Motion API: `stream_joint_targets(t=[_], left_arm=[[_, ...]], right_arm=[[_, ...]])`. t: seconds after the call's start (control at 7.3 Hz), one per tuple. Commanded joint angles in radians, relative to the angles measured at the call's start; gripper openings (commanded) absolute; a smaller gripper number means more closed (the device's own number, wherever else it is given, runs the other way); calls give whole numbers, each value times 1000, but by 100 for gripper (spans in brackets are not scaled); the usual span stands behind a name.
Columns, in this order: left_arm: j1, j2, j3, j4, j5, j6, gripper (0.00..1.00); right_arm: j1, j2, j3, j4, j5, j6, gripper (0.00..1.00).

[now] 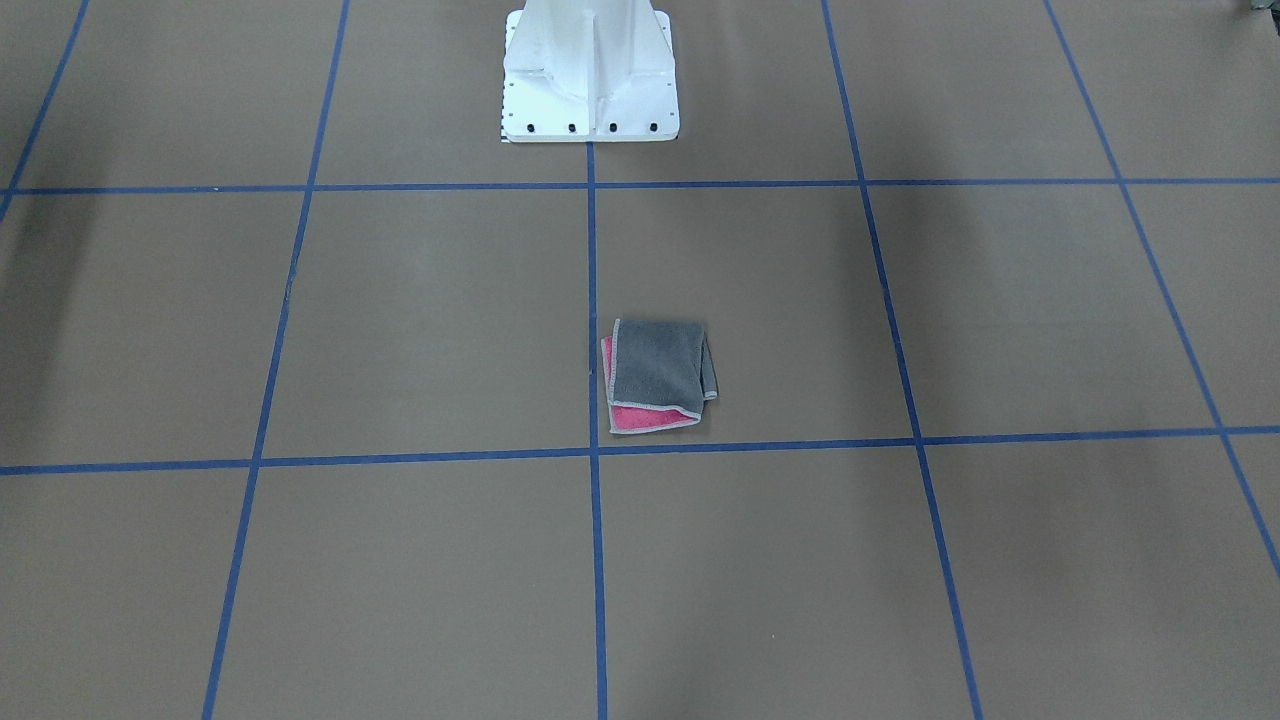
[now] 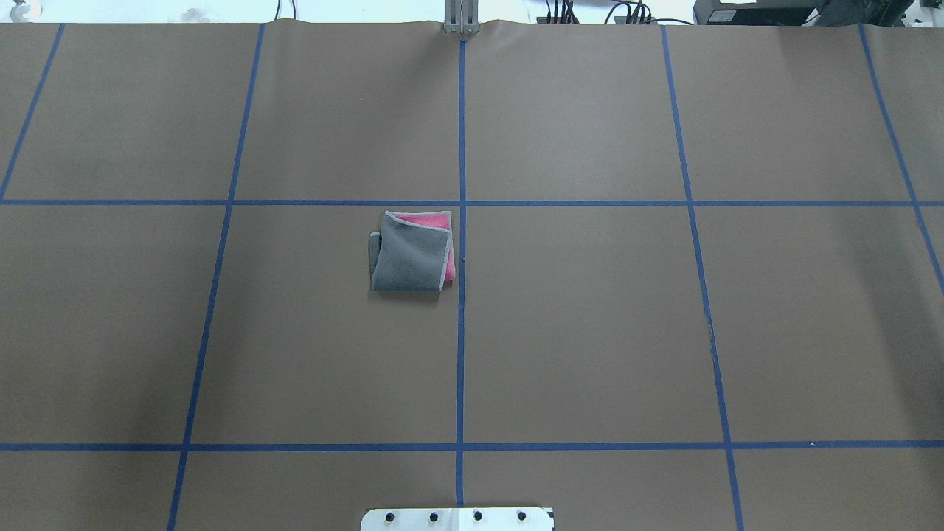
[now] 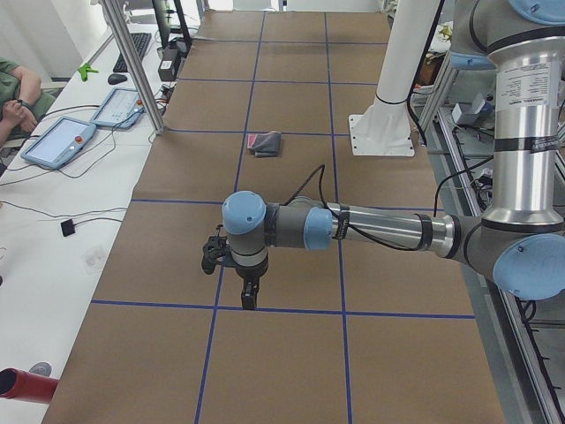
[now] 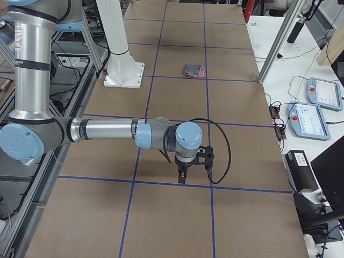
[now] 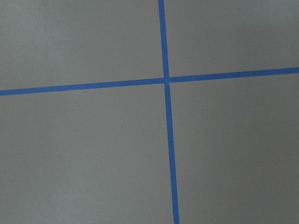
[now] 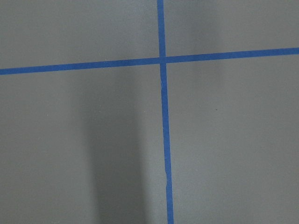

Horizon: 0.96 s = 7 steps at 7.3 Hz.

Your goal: Fold towel twice with both arms

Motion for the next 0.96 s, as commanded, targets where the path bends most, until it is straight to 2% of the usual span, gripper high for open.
stream_joint_targets(t=[0.0,0.82], left_arm=[[0,0,27,-14,0,3,100],[0,-2,38,-20,-2,1,100]], right_arm=[[0,2,1,1,1,0,99],[0,3,1,1,0,0,99]])
